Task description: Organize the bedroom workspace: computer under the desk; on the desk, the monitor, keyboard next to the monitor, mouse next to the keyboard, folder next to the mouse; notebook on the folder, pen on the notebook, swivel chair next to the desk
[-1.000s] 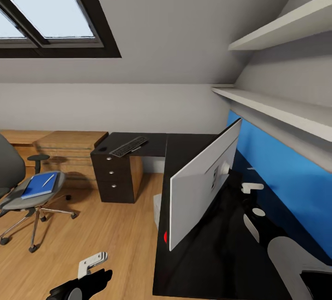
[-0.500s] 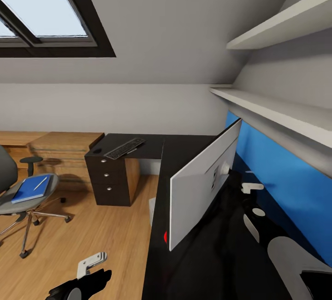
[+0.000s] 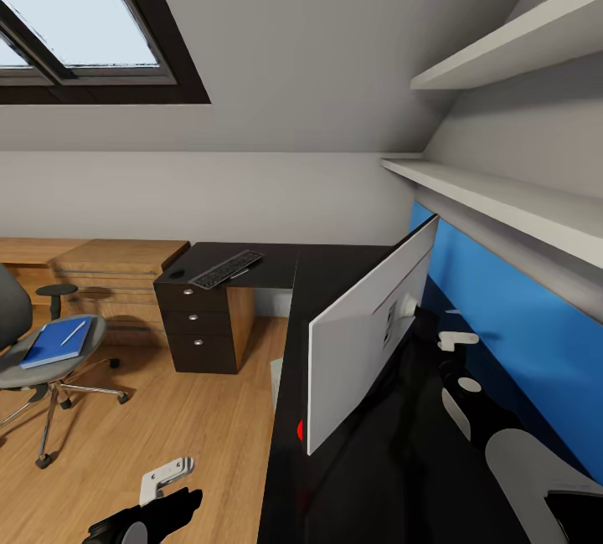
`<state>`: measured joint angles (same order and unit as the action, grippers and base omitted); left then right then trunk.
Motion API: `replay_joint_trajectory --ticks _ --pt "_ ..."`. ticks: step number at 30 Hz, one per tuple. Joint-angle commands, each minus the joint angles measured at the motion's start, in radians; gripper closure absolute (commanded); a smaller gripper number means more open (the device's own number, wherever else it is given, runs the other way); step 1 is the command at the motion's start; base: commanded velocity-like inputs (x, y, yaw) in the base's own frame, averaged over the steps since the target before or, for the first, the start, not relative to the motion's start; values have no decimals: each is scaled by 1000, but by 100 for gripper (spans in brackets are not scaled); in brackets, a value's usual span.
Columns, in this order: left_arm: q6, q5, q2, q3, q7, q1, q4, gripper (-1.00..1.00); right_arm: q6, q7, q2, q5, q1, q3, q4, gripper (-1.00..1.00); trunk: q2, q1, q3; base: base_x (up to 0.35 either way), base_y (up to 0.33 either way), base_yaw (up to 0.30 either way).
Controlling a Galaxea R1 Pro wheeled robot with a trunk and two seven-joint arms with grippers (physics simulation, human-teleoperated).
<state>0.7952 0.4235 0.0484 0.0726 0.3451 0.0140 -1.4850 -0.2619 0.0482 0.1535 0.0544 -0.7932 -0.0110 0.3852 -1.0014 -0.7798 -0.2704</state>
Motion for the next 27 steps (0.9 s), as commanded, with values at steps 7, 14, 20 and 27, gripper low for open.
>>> replay_joint_trajectory --ticks 7,14,20,27 --pt "0 11 -2 1 8 0 -2 -100 -4 2 0 7 -1 -1 1 100 -1 0 -1 24 -19 0" --pt "0 11 -3 1 8 0 -3 -100 -3 2 0 7 -1 -1 1 100 -1 0 -1 90 -90 0" --pt "2 11 -4 1 8 0 -3 -100 -3 2 0 7 -1 -1 1 100 -1 0 -1 7 -30 0" --pt "2 11 -4 2 8 0 -3 -100 -2 5 0 7 -1 -1 1 100 -1 0 -1 0 -66 0"
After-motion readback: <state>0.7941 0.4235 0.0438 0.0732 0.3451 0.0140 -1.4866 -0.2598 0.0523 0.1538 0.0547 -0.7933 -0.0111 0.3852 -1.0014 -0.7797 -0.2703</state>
